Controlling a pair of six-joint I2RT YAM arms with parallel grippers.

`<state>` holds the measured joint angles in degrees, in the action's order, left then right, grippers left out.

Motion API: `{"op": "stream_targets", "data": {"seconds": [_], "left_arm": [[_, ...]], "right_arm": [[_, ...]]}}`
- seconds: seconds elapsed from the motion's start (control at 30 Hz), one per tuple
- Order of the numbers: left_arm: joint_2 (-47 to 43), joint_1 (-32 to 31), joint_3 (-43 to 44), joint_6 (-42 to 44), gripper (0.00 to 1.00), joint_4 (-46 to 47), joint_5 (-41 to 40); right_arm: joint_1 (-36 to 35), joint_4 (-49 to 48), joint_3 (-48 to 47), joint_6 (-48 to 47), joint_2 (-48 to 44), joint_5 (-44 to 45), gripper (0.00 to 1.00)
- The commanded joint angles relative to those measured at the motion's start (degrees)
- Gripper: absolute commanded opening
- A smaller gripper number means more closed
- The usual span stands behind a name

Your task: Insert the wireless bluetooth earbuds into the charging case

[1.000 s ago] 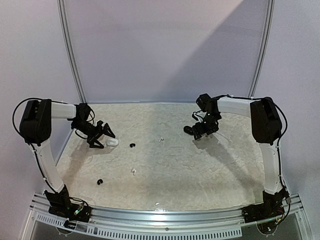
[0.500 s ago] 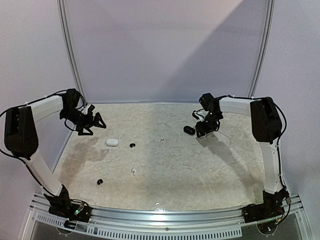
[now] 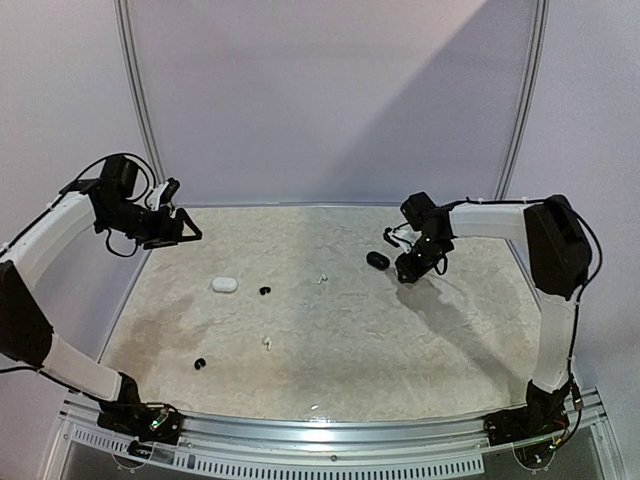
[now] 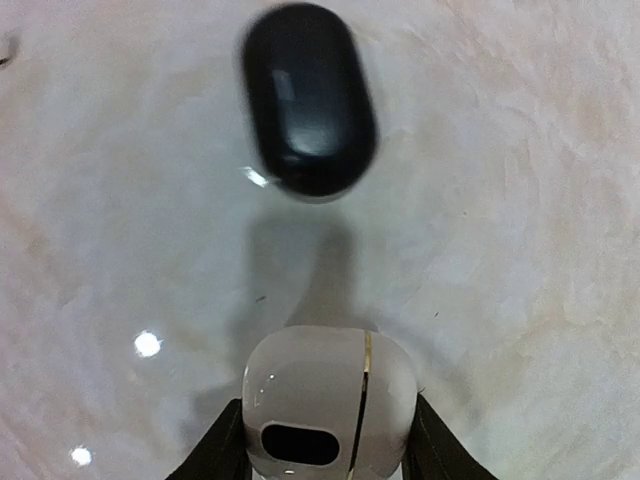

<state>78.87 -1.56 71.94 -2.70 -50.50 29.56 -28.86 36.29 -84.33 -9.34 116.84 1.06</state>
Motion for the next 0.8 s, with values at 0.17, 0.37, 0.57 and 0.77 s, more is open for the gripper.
{"op": "stream_targets", "data": {"seconds": [0.17, 0.37, 0.57, 0.77], "left_arm": [[-18.1, -15.5, -4.7, 3.5, 0.90, 7.5, 6.4], [-24.2, -26.9, -6.5, -3.4, 0.90, 14.5, 5.4], [-24.3, -33.2, -4.8, -5.4, 0.85, 15.7, 5.7], [-23.9, -36.1, -5.5, -9.4, 0.66, 19.2, 6.5]], "right_arm": [[-27.6, -23.2, 8.0, -12.0, -27.4, 16.6, 0.14], [-42.0, -32.6, 1.9, -22.1, -25.9, 28.9, 0.12], [-50.4, -32.9, -8.7, -32.8, -19.0, 35.6, 0.11], [-53.9, -31.0, -15.0, -36.5, -14.3, 37.4, 0.12]]}}
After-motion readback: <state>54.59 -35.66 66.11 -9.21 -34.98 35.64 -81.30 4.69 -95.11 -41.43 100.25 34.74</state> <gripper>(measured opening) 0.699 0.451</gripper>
